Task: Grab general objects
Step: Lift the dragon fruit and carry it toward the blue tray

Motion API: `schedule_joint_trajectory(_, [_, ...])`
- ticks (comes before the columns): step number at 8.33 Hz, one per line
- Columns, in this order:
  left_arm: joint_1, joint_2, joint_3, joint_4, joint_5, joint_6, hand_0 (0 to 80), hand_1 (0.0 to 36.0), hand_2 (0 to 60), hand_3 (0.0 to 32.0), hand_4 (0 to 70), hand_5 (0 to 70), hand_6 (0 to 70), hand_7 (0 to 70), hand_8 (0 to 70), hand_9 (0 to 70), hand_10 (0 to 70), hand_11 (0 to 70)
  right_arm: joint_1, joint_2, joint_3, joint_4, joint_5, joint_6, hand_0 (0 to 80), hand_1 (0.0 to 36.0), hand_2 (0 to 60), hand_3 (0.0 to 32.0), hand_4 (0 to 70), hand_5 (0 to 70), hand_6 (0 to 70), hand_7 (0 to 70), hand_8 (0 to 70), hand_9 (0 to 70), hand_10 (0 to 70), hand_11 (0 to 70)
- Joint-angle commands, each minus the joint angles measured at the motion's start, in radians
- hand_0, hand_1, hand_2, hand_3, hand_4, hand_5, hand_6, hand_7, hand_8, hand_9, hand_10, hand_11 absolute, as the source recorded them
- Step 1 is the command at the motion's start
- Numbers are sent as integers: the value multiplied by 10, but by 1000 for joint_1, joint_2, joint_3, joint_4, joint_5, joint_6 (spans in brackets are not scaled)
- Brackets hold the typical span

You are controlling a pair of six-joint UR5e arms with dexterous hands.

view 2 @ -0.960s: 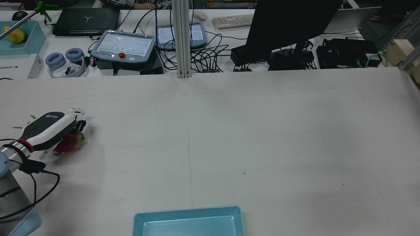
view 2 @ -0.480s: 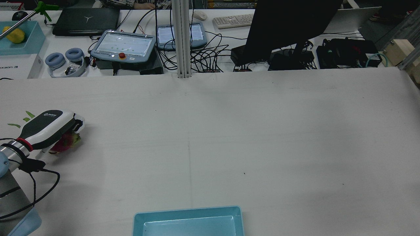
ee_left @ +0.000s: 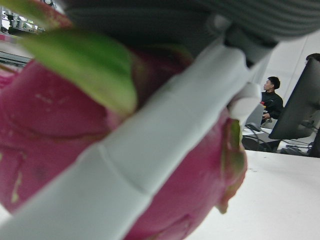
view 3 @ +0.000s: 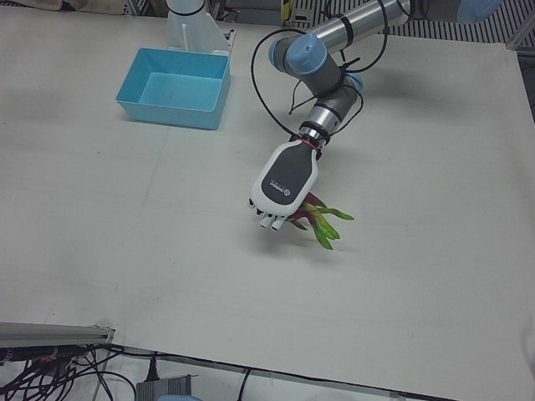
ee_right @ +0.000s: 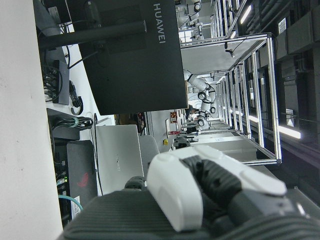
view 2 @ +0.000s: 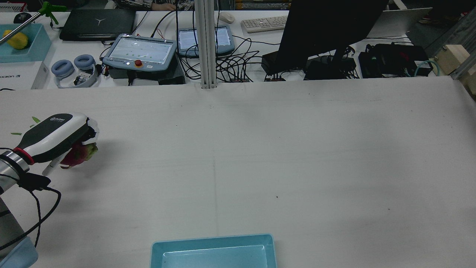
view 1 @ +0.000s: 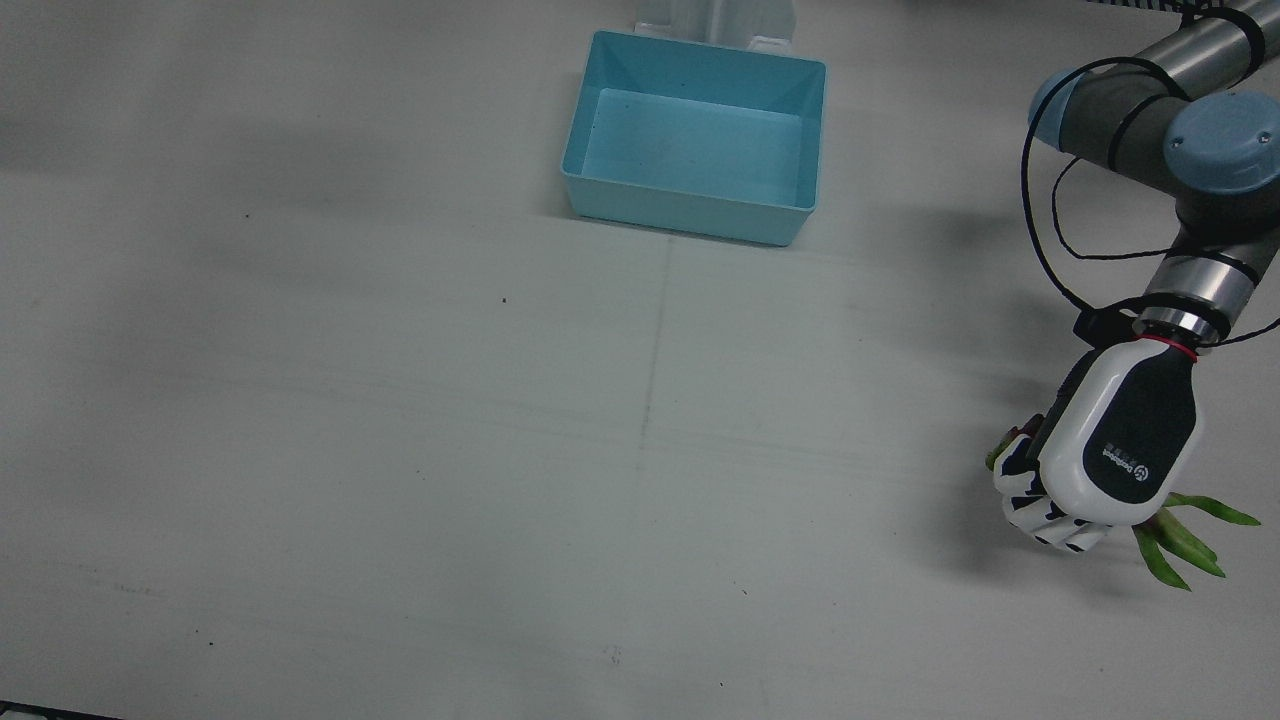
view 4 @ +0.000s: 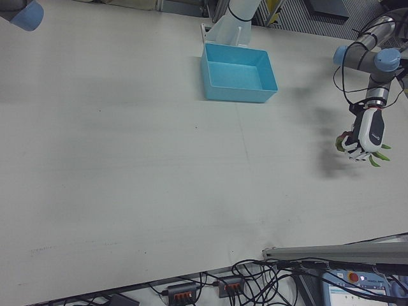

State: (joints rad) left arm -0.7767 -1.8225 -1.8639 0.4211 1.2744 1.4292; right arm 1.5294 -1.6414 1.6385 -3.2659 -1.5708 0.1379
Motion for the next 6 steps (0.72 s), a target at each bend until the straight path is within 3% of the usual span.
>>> schedule_joint_trajectory(1, [-24, -52, -182, 105, 228, -88, 800, 360, 600, 0, 700, 700, 700, 700, 700, 700, 700, 700, 0, 0, 1, 0, 0, -1, 0, 0, 0, 0, 0, 0, 0, 0, 0, 0, 0, 0])
schedule_joint_trajectory(3, [-16, -130, -185, 15, 421, -259, 800, 360, 600, 0, 700, 700, 700, 700, 700, 700, 700, 700, 0, 0, 3, 0, 0, -1, 0, 0, 0, 0, 0, 0, 0, 0, 0, 0, 0, 0])
schedule_joint_trajectory(4, [22, -147, -199, -45, 466, -351, 800, 360, 600, 0, 700, 700, 700, 700, 700, 700, 700, 700, 0, 0, 3, 0, 0, -1, 0, 0, 0, 0, 0, 0, 0, 0, 0, 0, 0, 0])
schedule_joint_trajectory(6, [155, -196, -219, -105, 467, -482, 800, 360, 600, 0, 700, 700, 700, 700, 700, 700, 700, 700, 0, 0, 3, 0, 0, -1, 0, 0, 0, 0, 0, 0, 0, 0, 0, 0, 0, 0])
